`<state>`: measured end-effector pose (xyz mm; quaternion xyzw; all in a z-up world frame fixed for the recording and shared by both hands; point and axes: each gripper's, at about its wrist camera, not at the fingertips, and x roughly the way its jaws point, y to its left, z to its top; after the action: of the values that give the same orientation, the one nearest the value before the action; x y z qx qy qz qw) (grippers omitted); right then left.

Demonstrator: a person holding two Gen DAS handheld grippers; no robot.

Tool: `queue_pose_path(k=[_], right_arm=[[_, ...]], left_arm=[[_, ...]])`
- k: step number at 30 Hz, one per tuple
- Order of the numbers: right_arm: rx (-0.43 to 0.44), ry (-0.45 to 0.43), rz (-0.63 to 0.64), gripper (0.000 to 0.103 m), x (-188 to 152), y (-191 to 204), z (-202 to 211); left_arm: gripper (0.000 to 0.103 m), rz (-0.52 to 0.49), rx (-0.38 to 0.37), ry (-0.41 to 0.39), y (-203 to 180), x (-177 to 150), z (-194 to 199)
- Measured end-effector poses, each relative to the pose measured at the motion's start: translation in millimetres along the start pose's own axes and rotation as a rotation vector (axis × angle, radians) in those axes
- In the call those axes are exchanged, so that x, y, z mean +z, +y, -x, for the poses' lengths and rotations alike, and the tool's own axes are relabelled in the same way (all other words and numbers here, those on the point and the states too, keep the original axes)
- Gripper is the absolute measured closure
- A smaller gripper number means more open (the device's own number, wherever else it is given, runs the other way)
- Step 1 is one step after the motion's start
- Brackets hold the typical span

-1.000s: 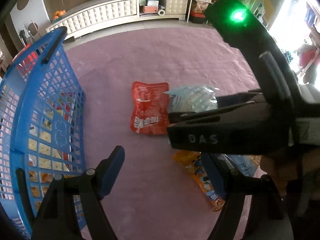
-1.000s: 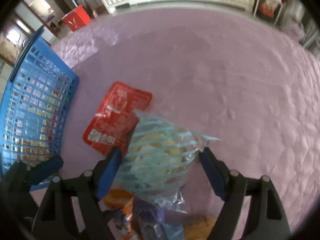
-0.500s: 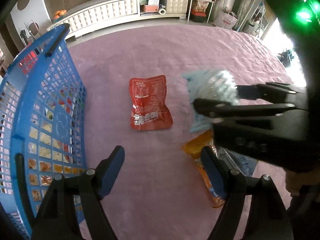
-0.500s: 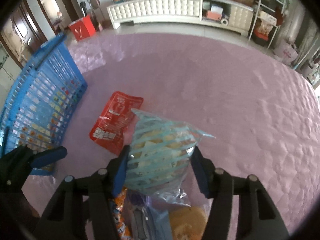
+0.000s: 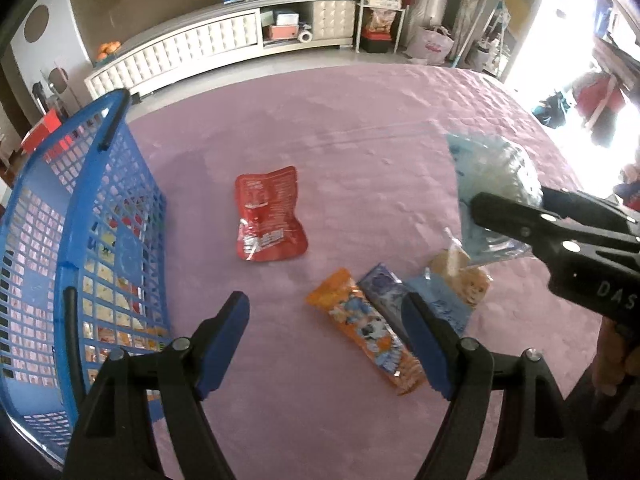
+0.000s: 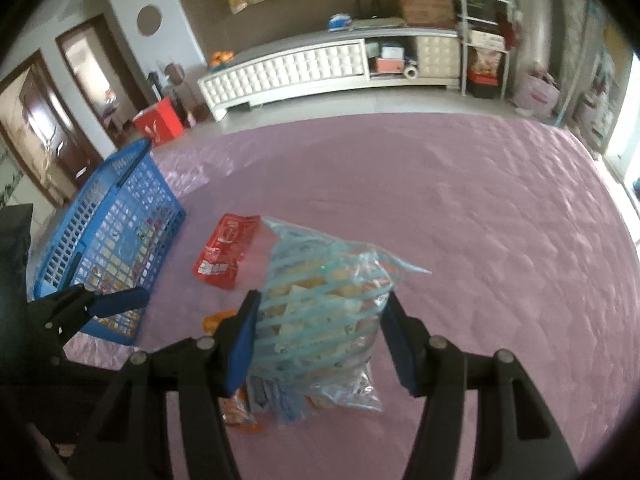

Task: Organize snacks
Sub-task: 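Lift the striped bag with the right gripper while the left grasps the round cake pack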

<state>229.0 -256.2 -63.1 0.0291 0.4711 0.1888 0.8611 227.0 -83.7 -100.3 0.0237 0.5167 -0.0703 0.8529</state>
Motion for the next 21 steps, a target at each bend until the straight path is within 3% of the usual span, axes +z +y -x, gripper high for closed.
queue_pose_path(k=[6, 11, 21], right_arm=[[-0.060, -0.051, -0.079, 0.040, -19.4, -17.0, 21.8], [-0.105, -0.068, -0.138, 0.040, -27.1, -33.8, 31.6], [-0.094, -0.052, -0.223, 0.040, -54.4, -63.6, 35.2]], left_arm=[[0.026, -0.046, -0.016, 0.010, -21.6, 6.1, 1.2], [0.026, -0.089, -0.094, 0.034, -49.3, 12.9, -5.0], [0.026, -0.411, -0.109, 0.102, -107.6, 21.6, -41.9]])
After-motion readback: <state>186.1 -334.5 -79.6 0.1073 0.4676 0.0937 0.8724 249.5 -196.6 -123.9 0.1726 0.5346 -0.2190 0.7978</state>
